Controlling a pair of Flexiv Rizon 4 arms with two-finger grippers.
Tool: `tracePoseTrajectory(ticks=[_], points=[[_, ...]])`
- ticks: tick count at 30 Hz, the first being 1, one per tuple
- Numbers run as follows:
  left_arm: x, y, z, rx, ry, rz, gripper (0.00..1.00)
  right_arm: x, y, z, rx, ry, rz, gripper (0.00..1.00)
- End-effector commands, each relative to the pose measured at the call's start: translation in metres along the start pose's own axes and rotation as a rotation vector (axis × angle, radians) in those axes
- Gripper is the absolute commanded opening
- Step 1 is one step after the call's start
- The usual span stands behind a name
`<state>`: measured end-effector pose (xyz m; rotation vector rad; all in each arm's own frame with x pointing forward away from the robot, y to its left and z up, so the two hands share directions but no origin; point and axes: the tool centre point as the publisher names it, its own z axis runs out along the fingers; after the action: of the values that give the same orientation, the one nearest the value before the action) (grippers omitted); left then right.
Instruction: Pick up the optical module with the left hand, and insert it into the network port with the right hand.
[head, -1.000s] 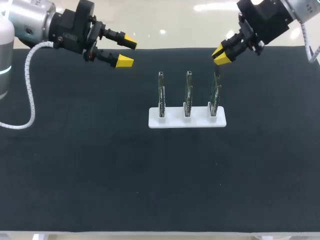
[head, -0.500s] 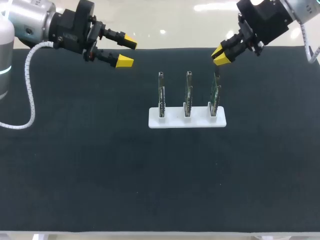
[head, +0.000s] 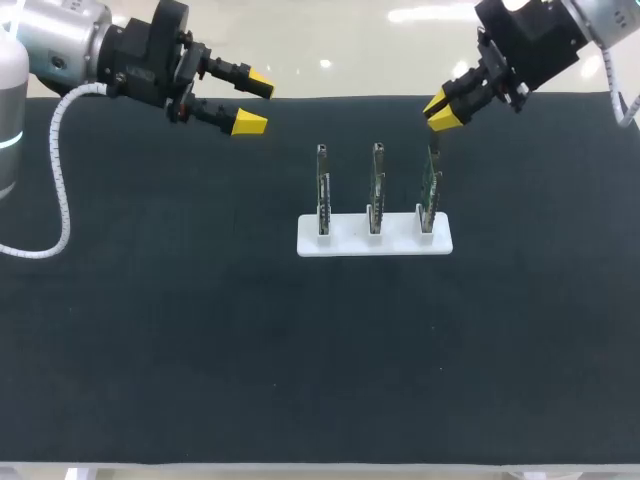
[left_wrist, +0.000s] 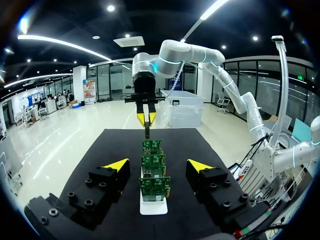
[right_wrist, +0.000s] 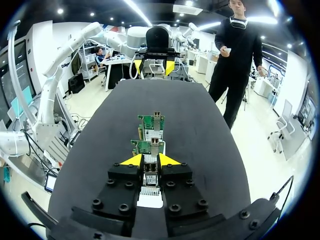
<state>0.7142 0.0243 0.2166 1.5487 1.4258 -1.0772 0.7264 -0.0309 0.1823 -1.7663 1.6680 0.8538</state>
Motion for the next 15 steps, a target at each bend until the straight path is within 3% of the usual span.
tracePoseTrajectory(ticks=[1,15], points=[[-0.0006,0.0009,0.0006,0.001,0.004,-0.002,1.00,-0.0019,0.0009,-0.0017,-0.002,0.003,0.003,0.00],[-0.0006,0.0009,0.0006,0.001,0.004,-0.002,1.00,0.0011,0.0013,-0.0038,-0.006,0.005,-0.001,0.00]])
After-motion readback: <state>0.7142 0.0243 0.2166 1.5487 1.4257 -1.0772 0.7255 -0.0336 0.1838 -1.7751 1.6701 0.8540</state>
